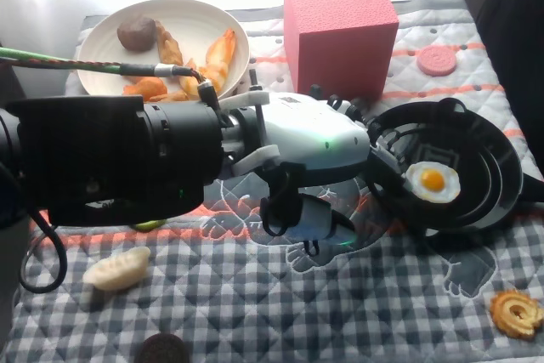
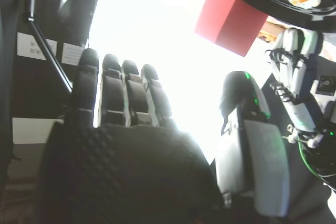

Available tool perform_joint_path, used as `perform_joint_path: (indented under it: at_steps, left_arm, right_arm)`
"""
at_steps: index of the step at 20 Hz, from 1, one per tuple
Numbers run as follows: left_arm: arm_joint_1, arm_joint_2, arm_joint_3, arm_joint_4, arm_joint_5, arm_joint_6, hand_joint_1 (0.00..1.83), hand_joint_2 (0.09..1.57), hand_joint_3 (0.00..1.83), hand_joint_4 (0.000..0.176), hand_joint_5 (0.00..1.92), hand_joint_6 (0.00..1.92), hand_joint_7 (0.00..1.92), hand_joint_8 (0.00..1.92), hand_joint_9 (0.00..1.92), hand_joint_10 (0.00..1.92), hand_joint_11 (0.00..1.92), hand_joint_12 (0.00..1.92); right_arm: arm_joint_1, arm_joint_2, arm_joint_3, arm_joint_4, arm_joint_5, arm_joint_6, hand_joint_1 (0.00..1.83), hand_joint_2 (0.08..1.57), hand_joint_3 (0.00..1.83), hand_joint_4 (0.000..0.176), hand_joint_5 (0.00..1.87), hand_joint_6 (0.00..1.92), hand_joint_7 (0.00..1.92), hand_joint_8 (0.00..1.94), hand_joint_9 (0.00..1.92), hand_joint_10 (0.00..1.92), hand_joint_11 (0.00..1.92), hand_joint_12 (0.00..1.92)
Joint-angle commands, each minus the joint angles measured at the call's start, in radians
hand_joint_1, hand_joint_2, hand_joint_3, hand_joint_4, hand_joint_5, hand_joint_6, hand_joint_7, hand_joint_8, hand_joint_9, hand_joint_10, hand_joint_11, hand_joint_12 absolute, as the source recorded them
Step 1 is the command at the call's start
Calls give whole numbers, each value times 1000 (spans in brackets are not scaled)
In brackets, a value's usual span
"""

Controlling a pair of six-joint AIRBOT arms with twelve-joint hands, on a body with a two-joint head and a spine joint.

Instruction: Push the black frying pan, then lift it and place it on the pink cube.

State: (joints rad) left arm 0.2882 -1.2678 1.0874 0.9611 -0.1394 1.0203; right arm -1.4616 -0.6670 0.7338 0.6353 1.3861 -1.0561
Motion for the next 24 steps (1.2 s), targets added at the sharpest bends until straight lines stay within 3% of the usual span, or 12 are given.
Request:
perform_joint_path:
  at_steps: [1,3,9,10,11,14,15,16,19,24]
  left_arm:
    - [-2,2,-7,-10,-97,-5,834,1249,5,24,384,0,225,0,227,0,0,621]
    - [-1,12,-14,-22,-112,-6,806,1272,12,44,274,0,145,0,153,1,0,409]
    - [6,84,-43,-22,-100,-10,870,1240,0,4,388,19,281,14,295,29,0,722]
    - [0,91,-38,-22,-83,-10,903,1235,0,0,432,23,335,16,350,35,0,851]
    - [-9,98,-33,-22,-63,-9,826,1267,9,3,427,12,358,12,351,24,0,831]
    - [-23,106,-15,3,3,-9,871,1239,0,0,468,18,402,9,358,16,0,1030]
    - [-27,105,-7,7,19,-9,784,1289,18,0,418,8,356,4,333,5,0,916]
    - [-31,103,1,12,35,-9,811,1262,4,0,459,24,395,16,378,22,0,1033]
    - [-37,70,40,1,65,-9,903,1227,0,0,540,49,453,21,424,35,0,1134]
    - [-28,9,83,2,79,-9,962,1214,0,0,571,36,471,6,446,27,0,1100]
  right_arm:
    - [3,4,6,1,122,4,264,1248,0,0,0,0,0,0,0,0,0,323]
    - [3,4,6,1,122,4,271,1248,0,0,0,0,0,0,0,0,0,233]
    - [3,4,5,2,123,6,260,1244,0,0,0,0,0,0,0,0,0,56]
    - [3,4,5,2,123,7,257,1246,0,0,0,0,0,0,0,0,0,183]
    - [3,4,5,2,123,7,259,1242,0,0,0,0,0,0,0,0,0,279]
    - [3,4,5,2,124,7,273,1247,0,0,0,0,0,0,0,0,0,238]
    - [3,4,5,2,124,7,280,1246,0,0,0,0,0,0,0,0,0,294]
    - [3,4,5,2,124,7,272,1250,2,0,0,0,0,0,0,0,0,306]
    - [3,2,6,2,124,7,268,1246,0,0,0,0,0,0,0,0,0,308]
    - [3,2,9,2,124,7,253,1242,0,0,0,0,0,0,0,0,0,467]
